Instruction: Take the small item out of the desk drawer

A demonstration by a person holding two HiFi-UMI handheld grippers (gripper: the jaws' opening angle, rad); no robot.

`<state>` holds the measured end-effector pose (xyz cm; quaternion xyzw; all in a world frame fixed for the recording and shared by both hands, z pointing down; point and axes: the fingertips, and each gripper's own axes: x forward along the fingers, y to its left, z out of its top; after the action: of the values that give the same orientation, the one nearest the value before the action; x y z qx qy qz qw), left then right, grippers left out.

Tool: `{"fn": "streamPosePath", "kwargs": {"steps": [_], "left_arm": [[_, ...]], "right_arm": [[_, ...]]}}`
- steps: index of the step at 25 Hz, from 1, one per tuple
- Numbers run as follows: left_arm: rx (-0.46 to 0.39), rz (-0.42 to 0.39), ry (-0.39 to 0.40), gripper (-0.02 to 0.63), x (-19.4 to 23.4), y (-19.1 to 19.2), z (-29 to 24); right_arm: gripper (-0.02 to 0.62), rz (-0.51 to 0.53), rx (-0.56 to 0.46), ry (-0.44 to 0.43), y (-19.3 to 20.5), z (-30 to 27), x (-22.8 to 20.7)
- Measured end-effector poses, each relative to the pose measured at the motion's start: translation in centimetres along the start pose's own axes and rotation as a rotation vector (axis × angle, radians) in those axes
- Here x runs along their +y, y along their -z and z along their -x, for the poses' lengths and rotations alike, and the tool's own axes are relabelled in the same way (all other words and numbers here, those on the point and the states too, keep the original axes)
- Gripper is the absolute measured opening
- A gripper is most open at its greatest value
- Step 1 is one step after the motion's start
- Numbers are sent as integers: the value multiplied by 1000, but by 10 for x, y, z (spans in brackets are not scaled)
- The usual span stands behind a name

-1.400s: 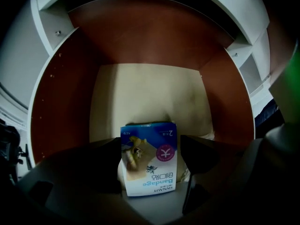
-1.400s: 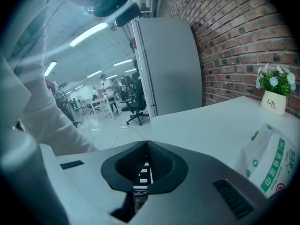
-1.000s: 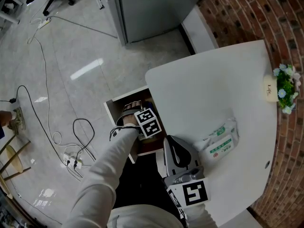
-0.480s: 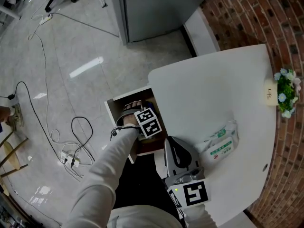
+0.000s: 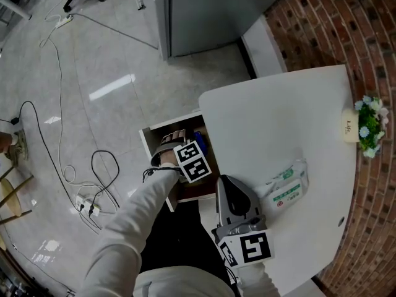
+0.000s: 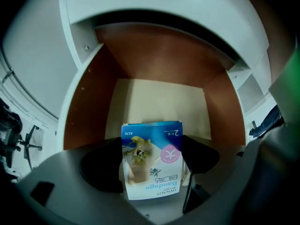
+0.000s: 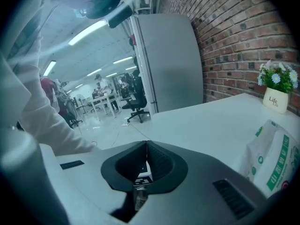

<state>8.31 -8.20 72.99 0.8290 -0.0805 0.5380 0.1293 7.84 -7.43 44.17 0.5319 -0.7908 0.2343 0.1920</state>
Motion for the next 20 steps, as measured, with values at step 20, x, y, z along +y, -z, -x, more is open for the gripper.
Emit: {"fn": "streamPosePath", "kwargs": {"steps": [20], "left_arm": [[-222, 173, -74, 394, 8, -28, 114]], "right_arm": [[28, 21, -19, 22, -9, 11, 5]]}}
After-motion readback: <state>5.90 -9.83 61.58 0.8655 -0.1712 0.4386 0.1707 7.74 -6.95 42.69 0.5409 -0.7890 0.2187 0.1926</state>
